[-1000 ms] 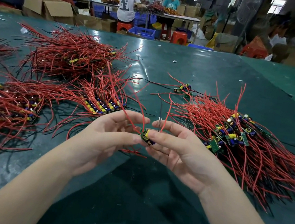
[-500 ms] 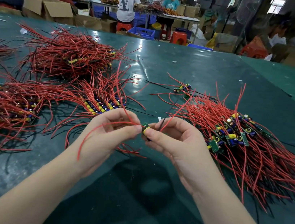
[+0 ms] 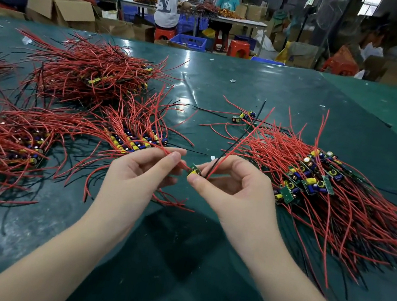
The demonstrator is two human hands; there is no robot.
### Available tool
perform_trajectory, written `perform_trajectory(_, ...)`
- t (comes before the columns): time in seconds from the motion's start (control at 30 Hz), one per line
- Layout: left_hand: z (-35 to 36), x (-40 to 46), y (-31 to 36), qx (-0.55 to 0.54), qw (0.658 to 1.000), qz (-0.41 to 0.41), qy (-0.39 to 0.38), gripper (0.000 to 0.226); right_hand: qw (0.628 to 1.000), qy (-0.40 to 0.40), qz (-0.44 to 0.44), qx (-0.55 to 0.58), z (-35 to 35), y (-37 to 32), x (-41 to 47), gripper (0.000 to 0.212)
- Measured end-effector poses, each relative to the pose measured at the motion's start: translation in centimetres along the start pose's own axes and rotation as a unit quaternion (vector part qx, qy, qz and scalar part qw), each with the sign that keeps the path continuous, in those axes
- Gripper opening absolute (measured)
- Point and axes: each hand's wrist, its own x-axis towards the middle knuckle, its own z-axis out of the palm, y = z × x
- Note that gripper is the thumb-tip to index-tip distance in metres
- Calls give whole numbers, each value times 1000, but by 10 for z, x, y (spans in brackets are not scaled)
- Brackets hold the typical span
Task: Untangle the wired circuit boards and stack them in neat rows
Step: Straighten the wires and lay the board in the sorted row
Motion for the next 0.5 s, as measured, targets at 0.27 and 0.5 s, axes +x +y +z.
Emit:
perform_trajectory(0.27,-3,1,2,25,999,34,2,13,999,-9,28,18,-1,3,0,16)
perform_trajectory(0.5,-2,1,1,-11,999,18,28,23,997,-10,60,46,-1,4,0,15)
